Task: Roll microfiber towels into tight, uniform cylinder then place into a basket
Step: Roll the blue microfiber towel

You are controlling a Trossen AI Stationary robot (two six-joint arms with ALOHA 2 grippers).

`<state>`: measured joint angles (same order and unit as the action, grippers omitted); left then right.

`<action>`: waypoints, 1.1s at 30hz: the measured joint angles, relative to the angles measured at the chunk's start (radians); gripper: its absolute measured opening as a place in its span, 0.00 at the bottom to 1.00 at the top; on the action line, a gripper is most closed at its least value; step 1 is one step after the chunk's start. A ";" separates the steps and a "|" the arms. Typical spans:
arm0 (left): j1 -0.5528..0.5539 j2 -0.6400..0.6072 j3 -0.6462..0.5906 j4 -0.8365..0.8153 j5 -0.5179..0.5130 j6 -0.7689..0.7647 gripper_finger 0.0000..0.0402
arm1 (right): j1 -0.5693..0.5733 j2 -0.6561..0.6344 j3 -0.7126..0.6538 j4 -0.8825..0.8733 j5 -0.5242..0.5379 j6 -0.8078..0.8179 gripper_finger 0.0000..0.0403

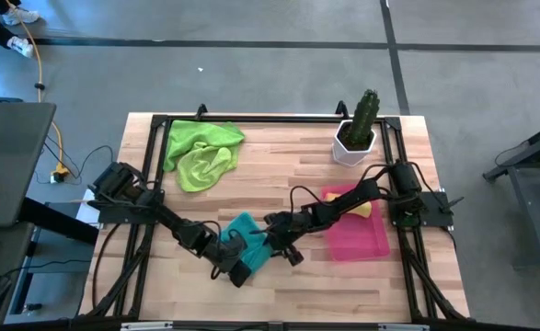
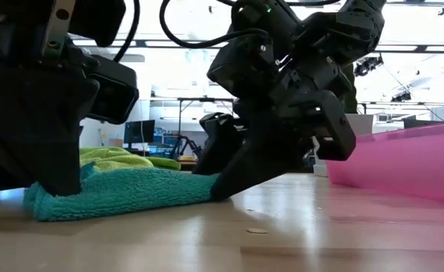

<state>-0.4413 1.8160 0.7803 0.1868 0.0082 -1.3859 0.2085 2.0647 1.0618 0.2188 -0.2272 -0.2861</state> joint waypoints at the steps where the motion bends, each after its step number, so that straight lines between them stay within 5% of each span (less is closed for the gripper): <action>1: 0.005 0.000 0.000 0.004 0.004 0.017 0.02 | 0.000 0.000 0.000 0.000 0.008 0.001 0.47; 10: 0.027 0.000 0.000 0.008 0.017 0.230 0.02 | -0.002 0.000 0.000 -0.016 0.023 0.076 0.03; 17: 0.037 -0.001 0.001 0.008 0.013 0.383 0.07 | -0.002 0.000 0.000 -0.039 0.025 0.151 0.02; 25: 0.066 -0.004 0.020 -0.013 0.154 0.552 0.34 | -0.002 -0.001 0.000 -0.047 0.008 0.262 0.01; 30: 0.102 -0.032 0.066 -0.091 0.337 0.745 0.44 | -0.025 0.000 -0.001 -0.069 -0.139 0.478 0.01; 33: 0.124 -0.069 0.101 -0.229 0.360 0.804 0.45 | -0.052 0.001 -0.003 -0.076 -0.229 0.642 0.01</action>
<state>-0.3173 1.7466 0.8812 -0.0422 0.3679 -0.5820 0.1565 2.0655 1.0590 0.1427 -0.4557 0.3558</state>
